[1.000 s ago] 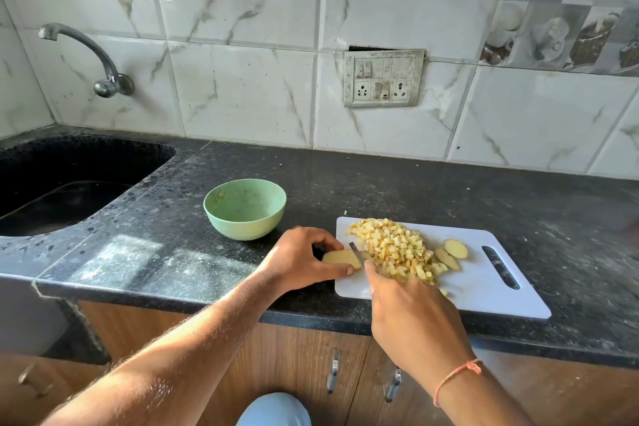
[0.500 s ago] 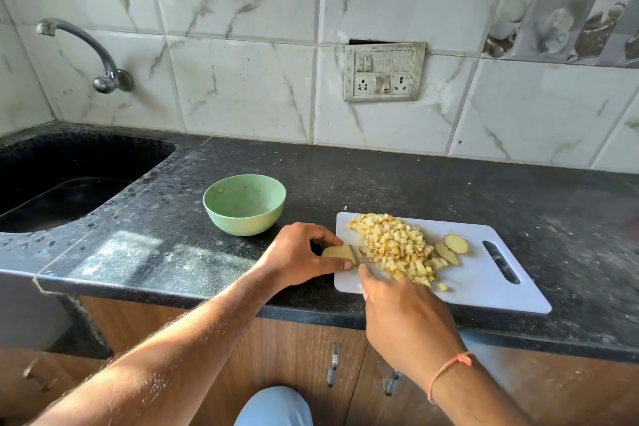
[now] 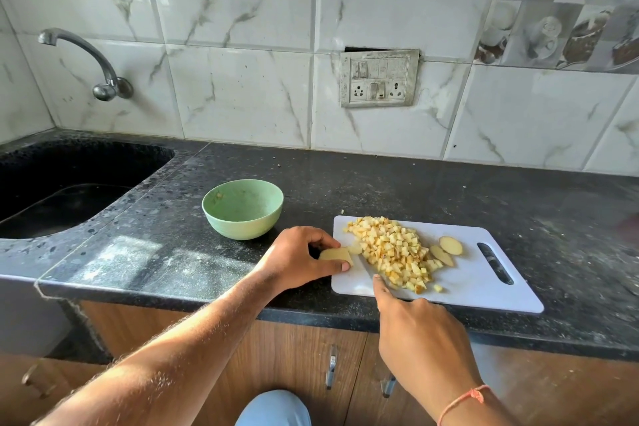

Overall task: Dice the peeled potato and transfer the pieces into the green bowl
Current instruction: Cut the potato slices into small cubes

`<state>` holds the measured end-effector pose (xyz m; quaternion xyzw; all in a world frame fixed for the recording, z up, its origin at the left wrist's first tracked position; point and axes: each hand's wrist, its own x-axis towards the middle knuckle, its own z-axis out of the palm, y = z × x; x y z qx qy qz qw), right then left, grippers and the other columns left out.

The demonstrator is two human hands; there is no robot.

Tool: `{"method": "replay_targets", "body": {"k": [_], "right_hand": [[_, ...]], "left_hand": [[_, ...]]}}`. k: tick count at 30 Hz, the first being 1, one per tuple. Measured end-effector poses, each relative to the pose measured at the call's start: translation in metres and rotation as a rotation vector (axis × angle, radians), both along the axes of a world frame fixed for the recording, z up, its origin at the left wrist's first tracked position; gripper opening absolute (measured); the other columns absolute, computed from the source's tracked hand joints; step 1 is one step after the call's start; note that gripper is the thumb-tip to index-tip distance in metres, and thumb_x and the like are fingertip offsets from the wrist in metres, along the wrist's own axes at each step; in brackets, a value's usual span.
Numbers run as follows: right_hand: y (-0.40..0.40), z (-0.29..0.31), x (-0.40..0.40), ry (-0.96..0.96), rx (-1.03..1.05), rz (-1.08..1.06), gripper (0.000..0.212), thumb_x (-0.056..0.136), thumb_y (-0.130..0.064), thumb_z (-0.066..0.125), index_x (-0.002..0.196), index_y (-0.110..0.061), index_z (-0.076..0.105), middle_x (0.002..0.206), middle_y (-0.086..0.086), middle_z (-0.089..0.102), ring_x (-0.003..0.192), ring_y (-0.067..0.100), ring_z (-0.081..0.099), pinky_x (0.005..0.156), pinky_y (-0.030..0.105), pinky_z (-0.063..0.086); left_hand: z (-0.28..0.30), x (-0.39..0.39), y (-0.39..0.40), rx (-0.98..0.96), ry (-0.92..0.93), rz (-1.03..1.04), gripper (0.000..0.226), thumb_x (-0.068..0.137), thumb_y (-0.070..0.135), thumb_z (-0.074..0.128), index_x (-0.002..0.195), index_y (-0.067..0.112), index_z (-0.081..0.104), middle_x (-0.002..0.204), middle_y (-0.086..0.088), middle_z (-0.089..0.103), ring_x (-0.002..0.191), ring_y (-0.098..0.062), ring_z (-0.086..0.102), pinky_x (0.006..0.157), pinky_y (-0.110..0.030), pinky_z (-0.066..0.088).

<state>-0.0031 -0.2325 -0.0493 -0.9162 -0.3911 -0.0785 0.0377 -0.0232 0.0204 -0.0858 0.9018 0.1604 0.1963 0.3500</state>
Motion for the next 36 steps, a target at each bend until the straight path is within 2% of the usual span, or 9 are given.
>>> {"method": "replay_targets", "body": {"k": [4,9,14,18,22,24,27,31,36], "right_hand": [[0.005,0.004,-0.001,-0.013,0.110,0.032,0.056,0.107,-0.026,0.035,0.162,-0.033,0.025,0.084,-0.004,0.068,0.065,0.014,0.054,0.056,0.027,0.046],[0.021,0.011,0.001,0.015,0.165,0.060,0.053,0.105,-0.025,0.041,0.158,-0.031,0.039,0.085,-0.003,0.072,0.072,0.015,0.065,0.061,0.029,0.056],[0.041,0.010,0.005,0.023,0.114,0.051,0.058,0.101,-0.018,0.043,0.159,-0.026,0.036,0.087,0.000,0.072,0.078,0.020,0.068,0.067,0.036,0.060],[0.057,0.015,0.011,0.033,0.052,0.052,0.057,0.100,-0.018,0.043,0.157,-0.025,0.038,0.105,0.004,0.073,0.097,0.026,0.069,0.076,0.036,0.056],[0.061,0.015,0.015,0.064,0.041,0.051,0.053,0.101,-0.018,0.042,0.154,-0.026,0.041,0.106,0.004,0.071,0.099,0.026,0.067,0.070,0.033,0.048],[0.054,0.011,0.013,0.078,0.050,0.070,0.057,0.101,-0.017,0.042,0.157,-0.026,0.037,0.106,0.004,0.071,0.097,0.025,0.067,0.069,0.033,0.048],[0.033,0.005,0.006,0.089,0.039,0.102,0.062,0.101,-0.015,0.041,0.162,-0.025,0.028,0.090,0.001,0.068,0.080,0.022,0.064,0.064,0.034,0.052],[0.006,0.008,-0.011,0.100,-0.038,0.110,0.067,0.102,-0.014,0.035,0.164,-0.027,0.011,0.071,-0.004,0.045,0.068,0.022,0.049,0.060,0.035,0.042],[-0.006,0.007,-0.010,0.090,-0.078,0.033,0.069,0.104,-0.017,0.033,0.165,-0.031,0.004,0.067,-0.004,0.046,0.063,0.020,0.050,0.054,0.032,0.039]], "left_hand": [[0.002,-0.001,-0.002,0.004,-0.020,-0.004,0.045,0.069,0.060,0.091,0.107,0.037,0.080,0.098,0.025,0.073,0.093,0.008,0.066,0.076,-0.013,0.053],[0.002,-0.002,0.000,0.017,-0.022,-0.008,0.045,0.067,0.059,0.089,0.104,0.035,0.079,0.097,0.023,0.073,0.091,0.008,0.066,0.077,-0.017,0.056],[0.000,-0.003,0.006,0.013,-0.003,-0.029,0.041,0.070,0.055,0.092,0.104,0.035,0.081,0.098,0.023,0.074,0.093,0.007,0.067,0.082,-0.022,0.057],[0.002,-0.002,0.005,0.010,-0.012,-0.045,0.038,0.072,0.051,0.093,0.104,0.034,0.082,0.098,0.022,0.075,0.093,0.005,0.068,0.085,-0.027,0.058],[-0.001,-0.001,0.006,0.022,-0.012,-0.034,0.037,0.072,0.054,0.092,0.102,0.036,0.081,0.097,0.022,0.074,0.092,0.003,0.068,0.084,-0.030,0.058],[-0.002,-0.001,0.006,0.027,-0.013,-0.030,0.037,0.072,0.054,0.092,0.102,0.036,0.081,0.097,0.022,0.074,0.093,0.003,0.067,0.084,-0.027,0.057],[-0.001,-0.001,0.005,0.013,-0.007,-0.026,0.036,0.073,0.053,0.092,0.103,0.036,0.081,0.099,0.023,0.073,0.094,0.006,0.066,0.083,-0.022,0.056],[-0.001,-0.001,0.005,0.009,-0.003,-0.027,0.035,0.073,0.051,0.092,0.102,0.036,0.081,0.099,0.024,0.073,0.094,0.007,0.065,0.082,-0.018,0.053],[-0.001,0.000,0.003,0.005,0.011,-0.001,0.036,0.073,0.054,0.091,0.104,0.038,0.081,0.101,0.024,0.073,0.095,0.007,0.064,0.078,-0.012,0.049]]}}
